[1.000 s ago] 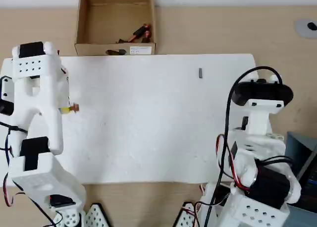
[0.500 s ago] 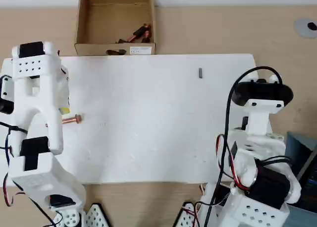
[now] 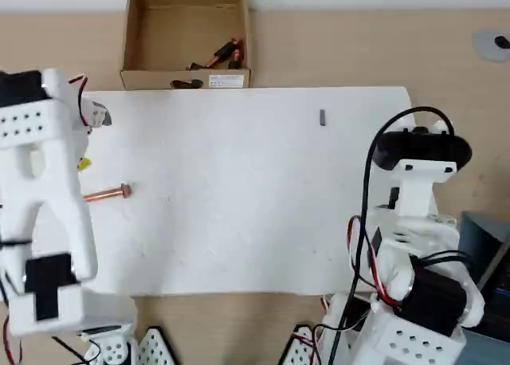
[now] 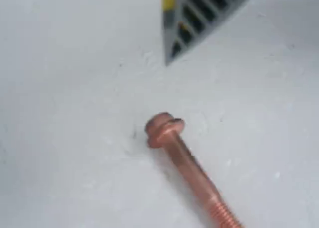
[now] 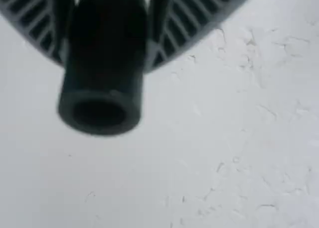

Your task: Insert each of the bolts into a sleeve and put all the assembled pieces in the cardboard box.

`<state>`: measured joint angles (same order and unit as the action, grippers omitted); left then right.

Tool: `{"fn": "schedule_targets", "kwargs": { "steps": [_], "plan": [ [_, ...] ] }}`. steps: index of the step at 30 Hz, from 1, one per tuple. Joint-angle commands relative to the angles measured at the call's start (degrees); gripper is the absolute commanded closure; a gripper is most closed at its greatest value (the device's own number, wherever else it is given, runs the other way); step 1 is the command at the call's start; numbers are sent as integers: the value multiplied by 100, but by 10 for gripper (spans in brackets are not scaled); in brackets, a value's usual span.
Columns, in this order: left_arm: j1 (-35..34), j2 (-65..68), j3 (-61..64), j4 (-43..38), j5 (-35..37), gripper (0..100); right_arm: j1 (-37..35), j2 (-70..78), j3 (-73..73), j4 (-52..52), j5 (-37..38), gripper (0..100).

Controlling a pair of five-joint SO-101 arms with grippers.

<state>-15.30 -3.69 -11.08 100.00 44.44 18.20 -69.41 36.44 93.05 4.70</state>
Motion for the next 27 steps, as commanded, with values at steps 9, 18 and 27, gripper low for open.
{"fn": "schedule_targets", "kwargs": {
  "steps": [9, 18, 27],
  "plan": [
    [167, -1851, 1565, 44, -3279, 736, 84, -57, -4, -79, -9, 988],
    [176, -1815, 1934, 35, -6119, 736, 84, -57, -4, -79, -9, 988],
    [-53, -1077, 1873, 35, -9116, 736, 84, -57, -4, -79, -9, 988]
  ]
}}
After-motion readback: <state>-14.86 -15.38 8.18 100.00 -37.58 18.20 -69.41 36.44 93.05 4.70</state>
